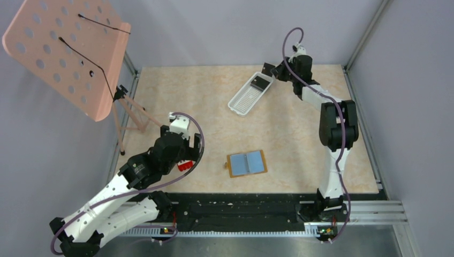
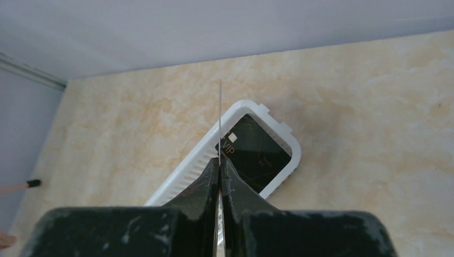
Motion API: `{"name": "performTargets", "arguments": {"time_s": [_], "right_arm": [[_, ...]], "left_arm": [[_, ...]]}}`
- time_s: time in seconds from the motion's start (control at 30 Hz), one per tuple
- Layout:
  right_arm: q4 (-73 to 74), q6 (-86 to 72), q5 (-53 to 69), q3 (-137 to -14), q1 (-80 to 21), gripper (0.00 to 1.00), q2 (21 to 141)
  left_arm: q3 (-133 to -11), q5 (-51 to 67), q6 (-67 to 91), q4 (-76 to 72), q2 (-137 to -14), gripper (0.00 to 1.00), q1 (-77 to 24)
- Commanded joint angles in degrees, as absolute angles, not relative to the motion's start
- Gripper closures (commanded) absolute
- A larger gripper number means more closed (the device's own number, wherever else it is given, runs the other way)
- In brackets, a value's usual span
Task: Take the credit cards out of the card holder
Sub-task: Place the credit card in the storage box.
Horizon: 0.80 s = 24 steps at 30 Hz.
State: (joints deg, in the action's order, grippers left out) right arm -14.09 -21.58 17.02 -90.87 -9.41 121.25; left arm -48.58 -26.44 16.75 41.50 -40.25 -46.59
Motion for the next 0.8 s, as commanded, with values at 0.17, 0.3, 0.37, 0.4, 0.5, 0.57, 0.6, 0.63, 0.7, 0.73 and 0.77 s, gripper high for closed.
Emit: {"name": "performTargets", "arguments": {"time_s": [0.17, 0.3, 0.37, 0.4, 0.5, 0.57, 0.6, 0.63, 0.7, 0.73, 0.77], "right_arm": [[-21.7, -50.9, 20.1, -91.9, -7.0, 1.0, 126.0], [-25.5, -55.3, 20.8, -90.0, -7.0, 1.0, 126.7], [-25.4, -56.5, 20.2, -89.6, -7.0, 1.0, 127.1], [-25.4, -57.3, 19.8, -89.4, -7.0, 1.0, 127.2], [-25.5, -58.6, 20.0, -90.0, -7.0, 1.0, 128.6], [-24.7, -59.3, 20.6, -90.5, -7.0, 1.0, 129.4], [-24.6, -59.7, 20.8, -90.6, -7.0, 1.0, 129.8], [-24.6, -60.1, 21.0, -90.6, -7.0, 1.0, 130.0], [-24.7, -60.8, 21.5, -90.5, -7.0, 1.0, 130.6], [-24.7, -61.2, 21.6, -90.5, -7.0, 1.0, 130.7], [-24.6, -61.6, 21.7, -90.4, -7.0, 1.0, 130.8]], "left_arm": [[-48.3, -24.7, 16.2, 38.5, -40.2, 0.09, -44.3], [-48.3, -24.1, 16.1, 38.4, -40.2, 0.1, -44.0], [-48.4, -23.9, 16.0, 38.3, -40.1, 0.09, -43.9], [-48.4, -23.8, 16.0, 38.3, -40.1, 0.09, -43.9], [-48.4, -23.5, 16.0, 38.2, -40.1, 0.09, -43.7], [-48.3, -23.3, 15.9, 38.2, -40.1, 0.09, -43.6], [-48.3, -23.2, 15.9, 38.2, -40.1, 0.09, -43.5], [-48.3, -23.2, 15.9, 38.2, -40.2, 0.09, -43.5], [-48.3, -23.0, 16.0, 38.1, -40.0, 0.1, -43.4], [-48.3, -22.9, 15.9, 38.1, -40.1, 0.1, -43.4], [-48.3, -22.8, 15.8, 38.1, -40.1, 0.1, -43.4]]}}
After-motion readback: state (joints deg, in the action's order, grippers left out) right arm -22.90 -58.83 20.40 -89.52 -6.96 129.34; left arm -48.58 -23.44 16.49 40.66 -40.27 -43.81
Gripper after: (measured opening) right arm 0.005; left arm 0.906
